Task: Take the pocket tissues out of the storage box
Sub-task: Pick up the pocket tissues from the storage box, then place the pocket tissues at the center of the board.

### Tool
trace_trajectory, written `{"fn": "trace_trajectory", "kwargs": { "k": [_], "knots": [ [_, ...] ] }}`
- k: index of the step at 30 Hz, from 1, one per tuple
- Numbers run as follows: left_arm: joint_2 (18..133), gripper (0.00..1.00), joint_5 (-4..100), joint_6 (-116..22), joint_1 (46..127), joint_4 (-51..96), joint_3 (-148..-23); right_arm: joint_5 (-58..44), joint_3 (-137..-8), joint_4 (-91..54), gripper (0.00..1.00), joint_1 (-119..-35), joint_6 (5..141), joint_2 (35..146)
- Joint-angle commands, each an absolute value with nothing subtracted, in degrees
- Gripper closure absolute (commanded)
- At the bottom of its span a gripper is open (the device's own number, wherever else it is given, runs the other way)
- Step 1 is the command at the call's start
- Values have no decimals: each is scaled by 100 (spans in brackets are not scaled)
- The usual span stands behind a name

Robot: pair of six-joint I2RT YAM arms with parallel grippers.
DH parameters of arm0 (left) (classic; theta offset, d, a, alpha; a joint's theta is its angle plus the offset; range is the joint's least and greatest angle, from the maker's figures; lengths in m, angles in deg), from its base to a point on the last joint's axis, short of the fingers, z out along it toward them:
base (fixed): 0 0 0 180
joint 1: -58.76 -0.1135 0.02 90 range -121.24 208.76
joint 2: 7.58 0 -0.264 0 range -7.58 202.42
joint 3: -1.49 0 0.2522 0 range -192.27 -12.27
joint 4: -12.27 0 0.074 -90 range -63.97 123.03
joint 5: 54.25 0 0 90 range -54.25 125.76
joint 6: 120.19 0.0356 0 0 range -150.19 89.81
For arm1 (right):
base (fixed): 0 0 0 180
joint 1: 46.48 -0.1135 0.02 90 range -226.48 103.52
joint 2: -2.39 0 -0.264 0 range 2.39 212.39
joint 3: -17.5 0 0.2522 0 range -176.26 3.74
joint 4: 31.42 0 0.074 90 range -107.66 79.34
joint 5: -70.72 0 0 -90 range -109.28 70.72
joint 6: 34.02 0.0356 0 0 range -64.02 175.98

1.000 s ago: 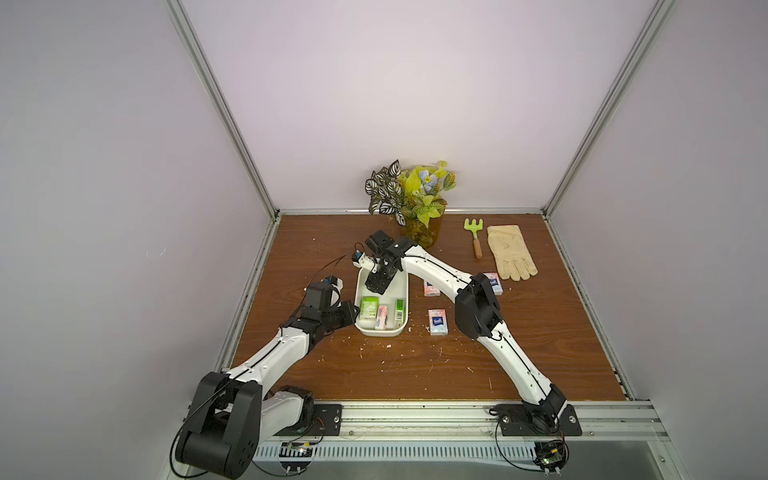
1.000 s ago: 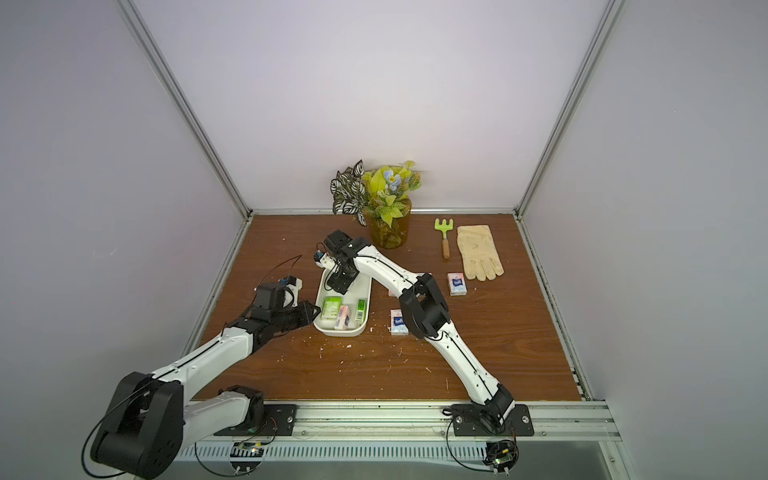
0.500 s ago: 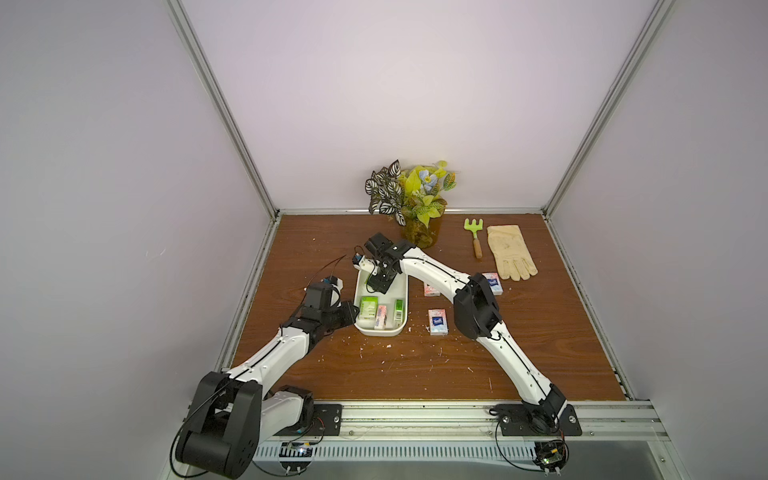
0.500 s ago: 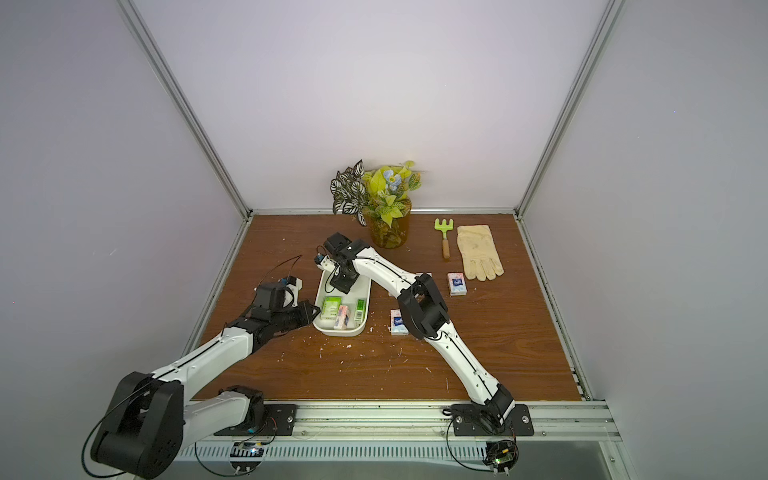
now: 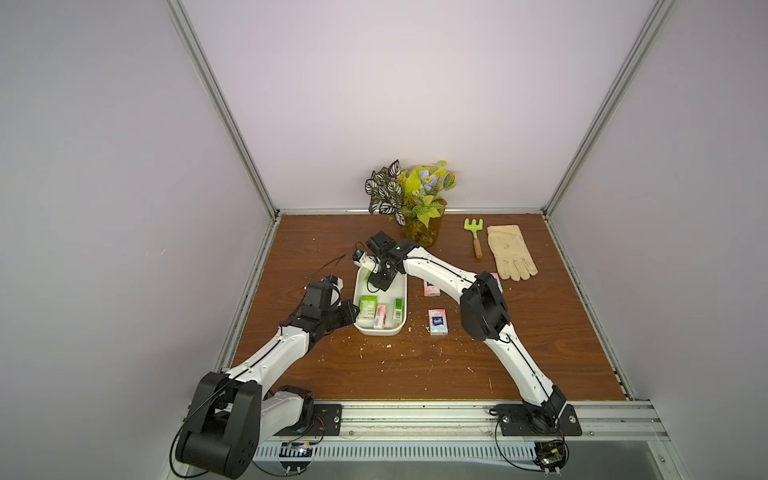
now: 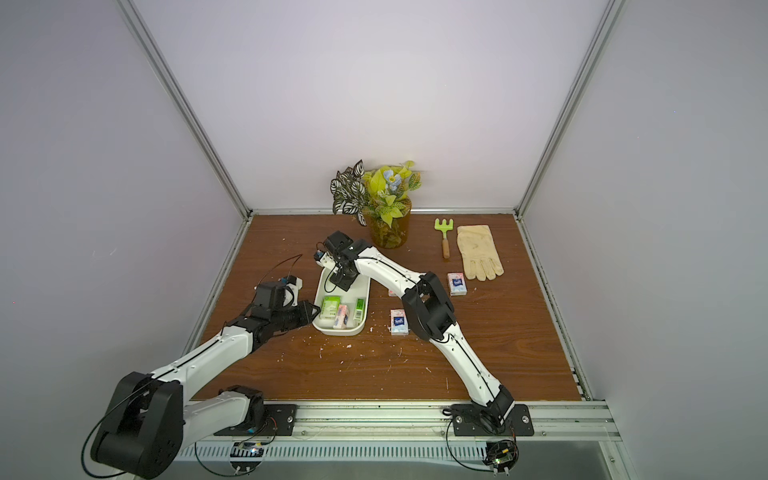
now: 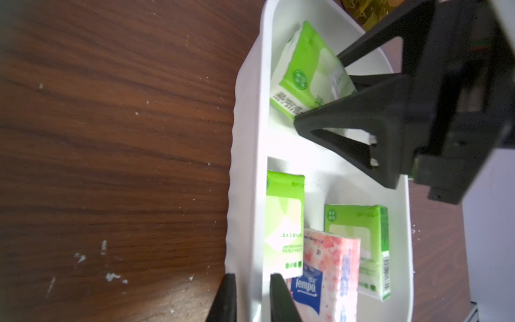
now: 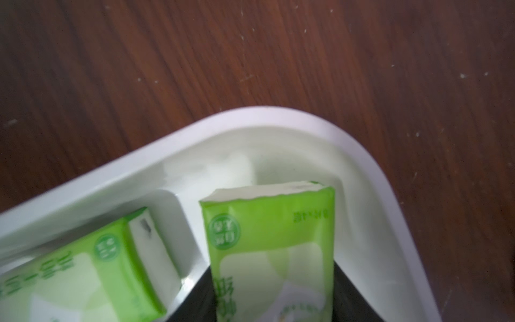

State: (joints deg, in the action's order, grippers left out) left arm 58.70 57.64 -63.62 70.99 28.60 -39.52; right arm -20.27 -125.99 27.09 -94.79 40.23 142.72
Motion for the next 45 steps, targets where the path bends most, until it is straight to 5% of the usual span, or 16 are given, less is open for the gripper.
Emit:
{"fn": "trace_trajectory", "kwargs": {
  "k": [1, 28, 45],
  "knots": [
    [5816, 72, 5782, -6289, 7018, 2954, -4138, -1925, -12513, 2548, 48, -9508, 4352, 13533],
    [5016, 0, 4600, -5973, 7016, 2971, -5070, -3464, -7020, 1304, 49, -9374, 8234, 8984],
    [5277, 1, 4749, -6165, 7009, 2673, -4956, -3501, -4478, 1042, 49, -8913, 9591, 7840]
  ]
}}
